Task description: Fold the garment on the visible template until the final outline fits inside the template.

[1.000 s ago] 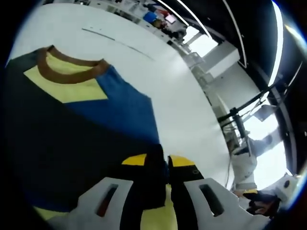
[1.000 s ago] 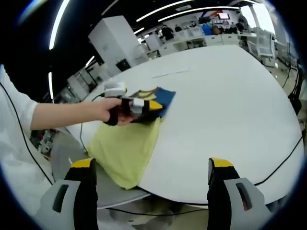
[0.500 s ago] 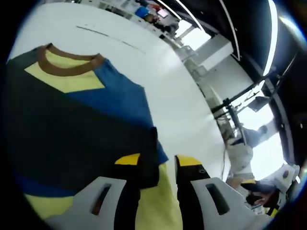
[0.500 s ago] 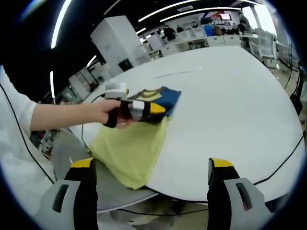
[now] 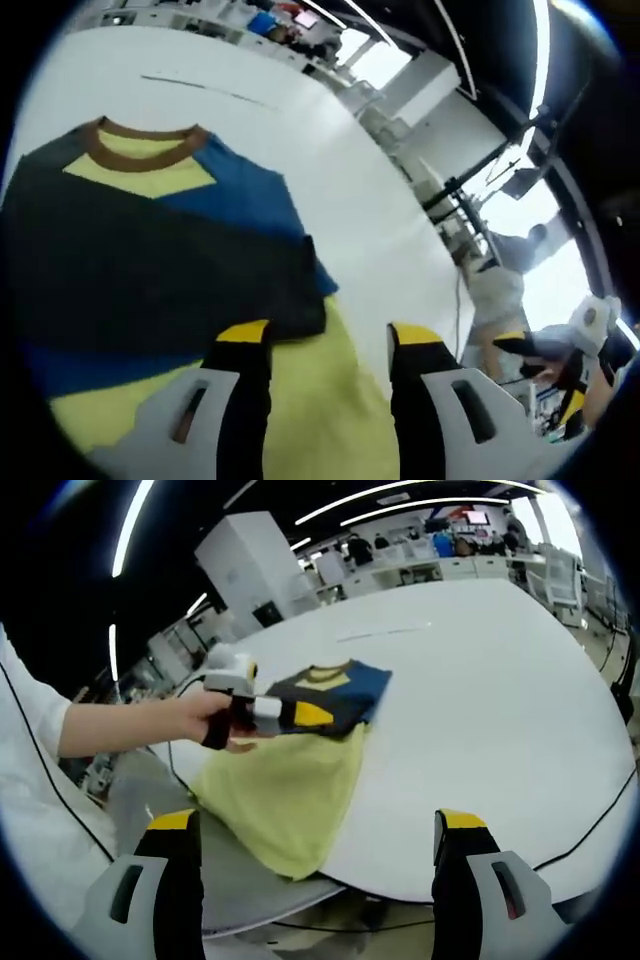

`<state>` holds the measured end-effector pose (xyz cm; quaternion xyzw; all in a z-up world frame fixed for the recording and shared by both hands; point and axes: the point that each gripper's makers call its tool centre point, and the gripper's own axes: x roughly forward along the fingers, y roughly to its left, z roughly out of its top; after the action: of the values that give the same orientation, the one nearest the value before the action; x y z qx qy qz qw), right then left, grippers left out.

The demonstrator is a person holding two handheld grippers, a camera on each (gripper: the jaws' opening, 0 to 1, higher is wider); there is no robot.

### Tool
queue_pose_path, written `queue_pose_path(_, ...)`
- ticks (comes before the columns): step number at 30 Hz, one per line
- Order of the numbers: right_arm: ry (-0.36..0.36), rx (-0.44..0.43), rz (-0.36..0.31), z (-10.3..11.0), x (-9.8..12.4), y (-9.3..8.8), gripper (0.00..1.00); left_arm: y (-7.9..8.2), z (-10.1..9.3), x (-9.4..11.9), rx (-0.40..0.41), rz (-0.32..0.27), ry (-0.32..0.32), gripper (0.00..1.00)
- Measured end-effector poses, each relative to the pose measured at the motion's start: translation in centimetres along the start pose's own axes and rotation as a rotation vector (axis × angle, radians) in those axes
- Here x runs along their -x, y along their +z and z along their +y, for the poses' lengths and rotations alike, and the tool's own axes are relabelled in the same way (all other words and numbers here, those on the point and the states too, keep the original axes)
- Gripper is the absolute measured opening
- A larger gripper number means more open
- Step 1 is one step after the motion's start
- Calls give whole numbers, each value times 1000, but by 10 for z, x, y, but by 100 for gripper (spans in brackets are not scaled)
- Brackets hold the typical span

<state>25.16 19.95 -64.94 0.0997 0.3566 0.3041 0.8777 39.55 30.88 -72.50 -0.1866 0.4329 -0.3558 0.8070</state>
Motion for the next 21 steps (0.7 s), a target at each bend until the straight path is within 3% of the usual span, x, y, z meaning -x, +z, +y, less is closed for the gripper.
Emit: queue_pose_path(21, -3, 16, 10, 15, -9, 1, 96, -19, 21, 90, -59, -23, 1, 67)
